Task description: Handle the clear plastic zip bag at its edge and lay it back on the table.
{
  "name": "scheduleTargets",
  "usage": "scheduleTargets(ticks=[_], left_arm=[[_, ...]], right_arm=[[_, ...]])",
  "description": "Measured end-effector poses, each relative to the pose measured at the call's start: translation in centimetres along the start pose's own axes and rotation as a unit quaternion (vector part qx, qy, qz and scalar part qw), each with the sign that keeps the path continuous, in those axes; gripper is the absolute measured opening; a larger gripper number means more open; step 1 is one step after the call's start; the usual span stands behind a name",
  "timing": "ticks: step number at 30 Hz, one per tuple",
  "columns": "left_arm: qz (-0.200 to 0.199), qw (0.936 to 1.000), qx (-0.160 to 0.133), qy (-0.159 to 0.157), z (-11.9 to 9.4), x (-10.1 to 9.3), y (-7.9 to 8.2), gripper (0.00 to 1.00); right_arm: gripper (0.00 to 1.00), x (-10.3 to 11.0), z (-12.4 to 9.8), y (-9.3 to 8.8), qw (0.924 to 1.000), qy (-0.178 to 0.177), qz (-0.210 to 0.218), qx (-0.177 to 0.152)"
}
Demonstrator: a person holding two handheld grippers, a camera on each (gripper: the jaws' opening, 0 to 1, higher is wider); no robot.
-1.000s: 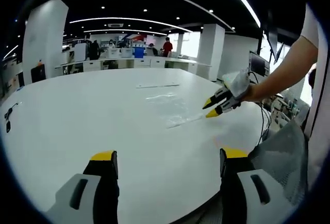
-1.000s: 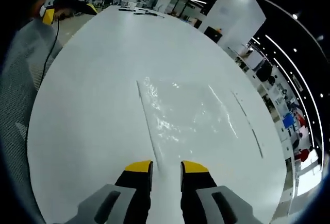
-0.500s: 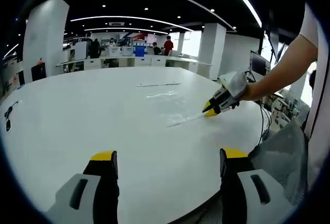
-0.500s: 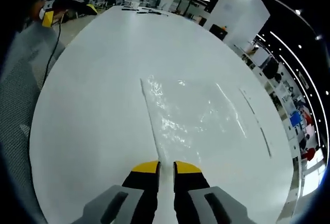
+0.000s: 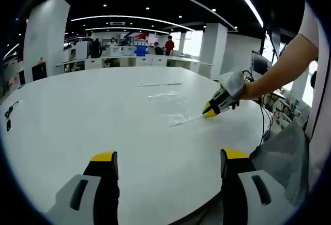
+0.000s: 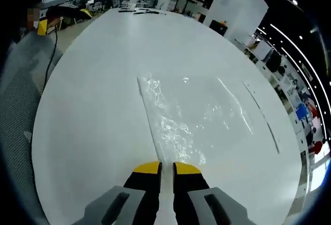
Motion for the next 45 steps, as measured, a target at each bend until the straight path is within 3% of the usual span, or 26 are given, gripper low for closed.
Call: scheduleTargets(ticks=[11,27,45], left_arm=[[0.001,1.0,0.001,0.001,0.0,0.0,0.0,0.8],[0.001,1.0,0.001,0.001,0.0,0.0,0.0,0.8],[0.003,1.0,0.001,0.0,0.0,-0.2,0.1,0.8]], right_arm=[[0.0,0.0,0.1,0.0,0.9997,0.015,0.02,-0.002],[0.0,-0.3,0.0,0.3,0.9999,0.014,-0.01,0.003],[0.0,-0.4,-3.0,2.0,0.9984,0.01,-0.055,-0.003]])
Point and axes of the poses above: the point that each gripper's makers call its tool centre point, and the gripper's own axes: z roughly forward along the fingers, x roughly to its left, y roughly out of its top, the point moved 10 cm from there along -z, roughly backward along the fingers, and after that the axes turned 3 degrees about -x, right-handed, at the moved point
